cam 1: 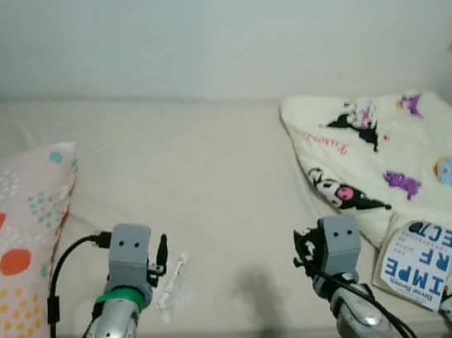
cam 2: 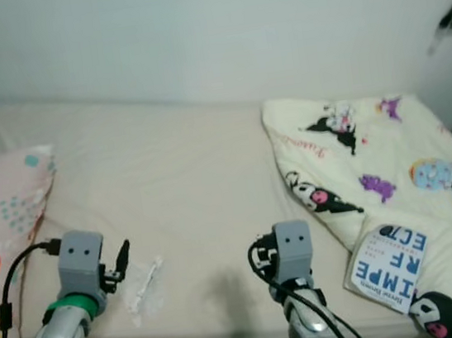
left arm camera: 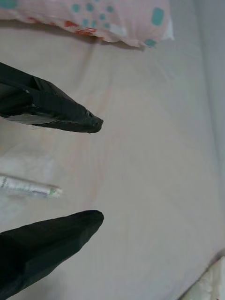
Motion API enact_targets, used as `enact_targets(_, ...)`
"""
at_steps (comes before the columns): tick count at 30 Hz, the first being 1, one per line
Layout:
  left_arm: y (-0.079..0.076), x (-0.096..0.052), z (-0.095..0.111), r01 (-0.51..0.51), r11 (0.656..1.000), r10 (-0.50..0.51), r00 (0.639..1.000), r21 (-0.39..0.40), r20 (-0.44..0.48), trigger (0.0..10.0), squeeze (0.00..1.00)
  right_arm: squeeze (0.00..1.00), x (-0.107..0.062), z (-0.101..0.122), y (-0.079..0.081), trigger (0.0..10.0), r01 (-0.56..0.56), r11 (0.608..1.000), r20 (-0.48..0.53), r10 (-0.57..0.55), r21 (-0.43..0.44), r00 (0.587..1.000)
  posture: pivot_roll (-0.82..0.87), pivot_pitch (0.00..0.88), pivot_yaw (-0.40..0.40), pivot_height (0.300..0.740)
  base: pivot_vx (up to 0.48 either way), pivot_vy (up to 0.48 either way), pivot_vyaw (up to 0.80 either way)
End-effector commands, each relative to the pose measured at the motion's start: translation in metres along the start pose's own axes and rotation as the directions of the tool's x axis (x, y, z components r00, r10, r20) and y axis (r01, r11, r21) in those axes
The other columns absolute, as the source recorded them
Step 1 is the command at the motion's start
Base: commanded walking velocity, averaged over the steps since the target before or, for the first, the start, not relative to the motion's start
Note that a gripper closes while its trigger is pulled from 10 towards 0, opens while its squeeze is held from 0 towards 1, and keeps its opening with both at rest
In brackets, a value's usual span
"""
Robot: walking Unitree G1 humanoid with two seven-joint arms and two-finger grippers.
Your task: Clean up the room
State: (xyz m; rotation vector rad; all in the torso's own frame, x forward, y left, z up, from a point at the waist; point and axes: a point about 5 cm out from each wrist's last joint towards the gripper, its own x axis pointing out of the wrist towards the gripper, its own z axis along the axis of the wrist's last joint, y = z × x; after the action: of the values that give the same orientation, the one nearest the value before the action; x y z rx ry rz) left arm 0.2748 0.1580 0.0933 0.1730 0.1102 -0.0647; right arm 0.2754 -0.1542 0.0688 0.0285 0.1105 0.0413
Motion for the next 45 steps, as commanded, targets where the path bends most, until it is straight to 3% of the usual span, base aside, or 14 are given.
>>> enact_targets(1,-0.009,-0.005,-0.01,0.052,0.998,-0.053,0.998,-0.021,-0.044,10.0,0.0,0.0,-0.003,-0.008,-0.003,10.0,0.015,1.0,-0.04,-0.015,-0.004,0.999,-0.01,0.049,0.016,0.74,0.0,0.0,0.0)
enact_targets(9,-0.013,-0.008,-0.024,0.124,0.992,-0.12,0.987,0.032,-0.11,10.0,0.0,0.0,-0.001,-0.009,-0.002,10.0,0.002,1.0,-0.04,-0.002,-0.009,0.999,-0.01,0.044,0.015,0.74,0.0,0.0,0.0)
enact_targets(14,-0.005,-0.008,-0.046,0.092,0.985,-0.066,0.983,0.145,-0.173,10.0,0.0,0.0,0.0,-0.012,0.002,10.0,-0.021,1.0,-0.054,0.02,-0.02,0.998,-0.01,0.043,0.018,0.74,0.0,0.0,0.0)
enact_targets(21,0.004,-0.012,-0.065,0.078,0.983,-0.041,0.976,0.163,-0.214,10.0,0.0,0.0,-0.002,-0.022,0.005,10.0,-0.045,0.998,-0.092,0.041,-0.035,0.995,-0.01,0.045,0.016,0.725,0.0,0.0,0.0)
enact_targets(45,0.007,-0.01,-0.067,0.07,0.978,-0.037,0.985,0.197,-0.169,10.0,0.0,0.0,-0.003,-0.023,0.009,10.0,-0.063,0.998,-0.096,0.06,-0.027,0.994,0.0,0.075,0.011,0.605,0.0,0.0,0.0)
